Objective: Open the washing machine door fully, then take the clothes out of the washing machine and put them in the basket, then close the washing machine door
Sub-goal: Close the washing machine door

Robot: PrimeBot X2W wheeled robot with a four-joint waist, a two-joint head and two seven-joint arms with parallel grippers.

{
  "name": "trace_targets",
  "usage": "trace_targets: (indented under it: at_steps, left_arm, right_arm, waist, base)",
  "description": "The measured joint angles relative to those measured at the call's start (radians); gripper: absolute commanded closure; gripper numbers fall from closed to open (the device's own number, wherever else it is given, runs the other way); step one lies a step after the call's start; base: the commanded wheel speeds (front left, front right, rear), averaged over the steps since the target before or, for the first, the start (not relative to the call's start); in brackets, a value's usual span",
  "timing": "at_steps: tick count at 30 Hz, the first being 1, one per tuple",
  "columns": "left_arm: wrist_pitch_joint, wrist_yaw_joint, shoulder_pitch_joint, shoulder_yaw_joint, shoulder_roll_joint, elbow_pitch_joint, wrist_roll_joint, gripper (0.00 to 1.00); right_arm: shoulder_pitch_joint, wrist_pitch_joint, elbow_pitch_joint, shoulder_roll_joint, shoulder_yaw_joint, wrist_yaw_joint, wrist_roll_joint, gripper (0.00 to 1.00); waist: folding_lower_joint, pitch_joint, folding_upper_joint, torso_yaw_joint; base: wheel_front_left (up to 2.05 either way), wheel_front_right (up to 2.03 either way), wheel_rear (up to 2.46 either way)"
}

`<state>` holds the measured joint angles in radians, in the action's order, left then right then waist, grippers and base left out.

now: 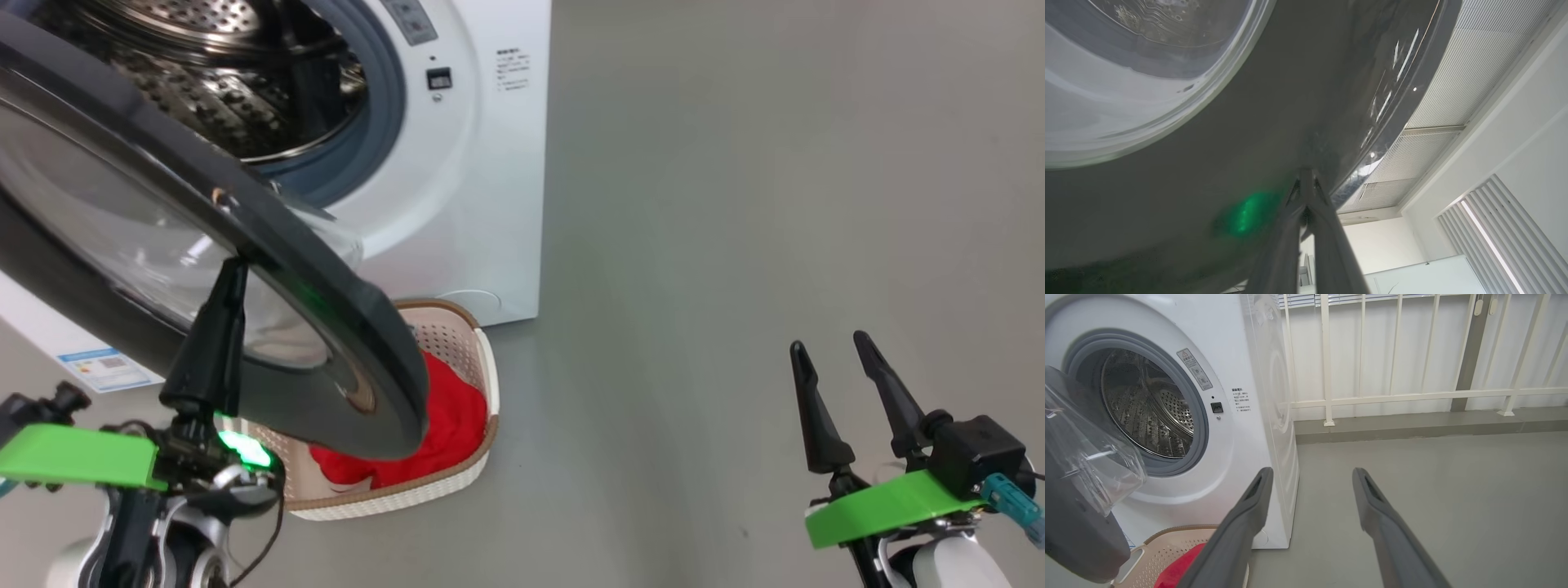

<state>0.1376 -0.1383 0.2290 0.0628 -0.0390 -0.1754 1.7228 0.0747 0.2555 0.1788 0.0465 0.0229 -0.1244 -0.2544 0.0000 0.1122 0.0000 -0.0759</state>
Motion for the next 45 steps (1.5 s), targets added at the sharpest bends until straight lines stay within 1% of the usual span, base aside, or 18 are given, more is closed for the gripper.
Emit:
trace_targets:
  at_steps: [1,5,13,22,26,29,36,41,45]
  left_arm:
    - [0.0,0.007,0.009,0.0,0.0,0.006,0.0,1.0]
    - [-0.012,0.009,0.04,0.0,0.001,0.025,-0.007,1.0]
    - [-0.027,0.035,0.119,0.005,0.002,0.084,-0.007,1.0]
    - [-0.044,0.052,0.223,0.002,0.004,0.157,-0.021,1.0]
    - [-0.069,0.062,0.312,-0.003,0.005,0.207,-0.034,1.0]
    - [-0.08,0.078,0.368,-0.01,0.006,0.242,-0.052,1.0]
    - [-0.104,0.096,0.482,-0.016,0.008,0.323,-0.077,1.0]
    - [-0.114,0.131,0.54,-0.023,0.007,0.379,-0.098,1.0]
    - [-0.116,0.149,0.575,-0.024,0.007,0.416,-0.102,1.0]
  right_arm:
    - [0.005,0.0,0.0,0.0,0.0,0.0,0.0,0.0]
    - [0.021,0.0,-0.002,0.0,0.0,0.0,0.0,0.0]
    - [0.037,0.0,-0.002,0.0,-0.001,0.0,0.0,0.0]
    - [0.056,0.0,-0.014,0.0,0.001,0.0,0.0,0.0]
    - [0.06,0.0,-0.016,0.0,0.001,0.0,0.0,0.0]
    - [0.081,0.0,-0.019,0.0,0.002,0.0,0.001,0.0]
    - [0.102,0.0,-0.026,0.0,0.001,0.0,0.001,0.0]
    - [0.116,0.0,-0.026,0.0,-0.003,0.0,0.001,0.0]
    - [0.134,0.0,-0.026,0.0,-0.007,0.0,0.001,0.0]
  waist:
    - [0.0,0.005,0.0,-0.006]
    - [0.0,0.021,0.0,-0.027]
    - [0.0,0.04,0.0,-0.067]
    - [0.0,0.08,0.0,-0.089]
    - [0.0,0.115,0.0,-0.101]
    - [0.0,0.138,0.0,-0.107]
    - [-0.0001,0.19,0.0,-0.119]
    - [0.0,0.217,0.0,-0.121]
    - [0.0,0.235,0.0,-0.122]
  base:
    - [0.0,0.0,0.0]
    - [0.0,0.0,0.0]
    - [0.0,0.0,0.0]
    - [0.0,0.0,0.0]
    - [0.0,0.0,0.0]
    - [0.0,0.0,0.0]
    - [0.0,0.0,0.0]
    - [0.0,0.0,0.0]
    - [0.0,0.0,0.0]
